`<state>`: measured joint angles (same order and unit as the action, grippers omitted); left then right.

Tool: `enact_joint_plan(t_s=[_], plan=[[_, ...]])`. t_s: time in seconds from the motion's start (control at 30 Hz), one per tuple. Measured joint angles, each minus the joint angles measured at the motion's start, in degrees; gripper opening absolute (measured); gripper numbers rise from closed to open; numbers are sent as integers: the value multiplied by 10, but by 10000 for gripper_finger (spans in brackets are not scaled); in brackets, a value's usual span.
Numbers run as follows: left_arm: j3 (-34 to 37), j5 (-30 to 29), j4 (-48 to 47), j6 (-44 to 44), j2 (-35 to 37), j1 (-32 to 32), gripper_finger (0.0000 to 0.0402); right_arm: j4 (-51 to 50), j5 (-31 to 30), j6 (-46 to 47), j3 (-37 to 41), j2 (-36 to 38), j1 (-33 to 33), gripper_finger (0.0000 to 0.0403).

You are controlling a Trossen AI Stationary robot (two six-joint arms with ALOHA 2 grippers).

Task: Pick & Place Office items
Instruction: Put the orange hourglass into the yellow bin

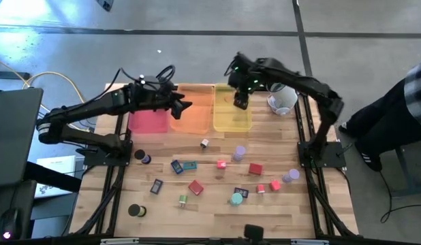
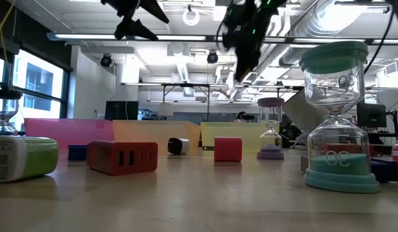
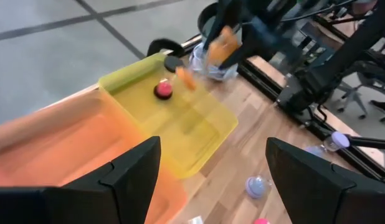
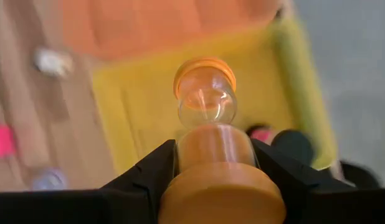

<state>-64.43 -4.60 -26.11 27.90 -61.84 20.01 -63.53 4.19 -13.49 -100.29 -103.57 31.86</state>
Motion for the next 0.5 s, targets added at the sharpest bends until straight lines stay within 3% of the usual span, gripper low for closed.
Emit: enact_joint_plan(t_s=[0.2,0.5], plan=[[0,6,-16,0,0,23,281,-6,-42,-8,1,-85,0,174],[0,32,-27,0,0,34,281,25,-90,-35,1,-127,0,174]])
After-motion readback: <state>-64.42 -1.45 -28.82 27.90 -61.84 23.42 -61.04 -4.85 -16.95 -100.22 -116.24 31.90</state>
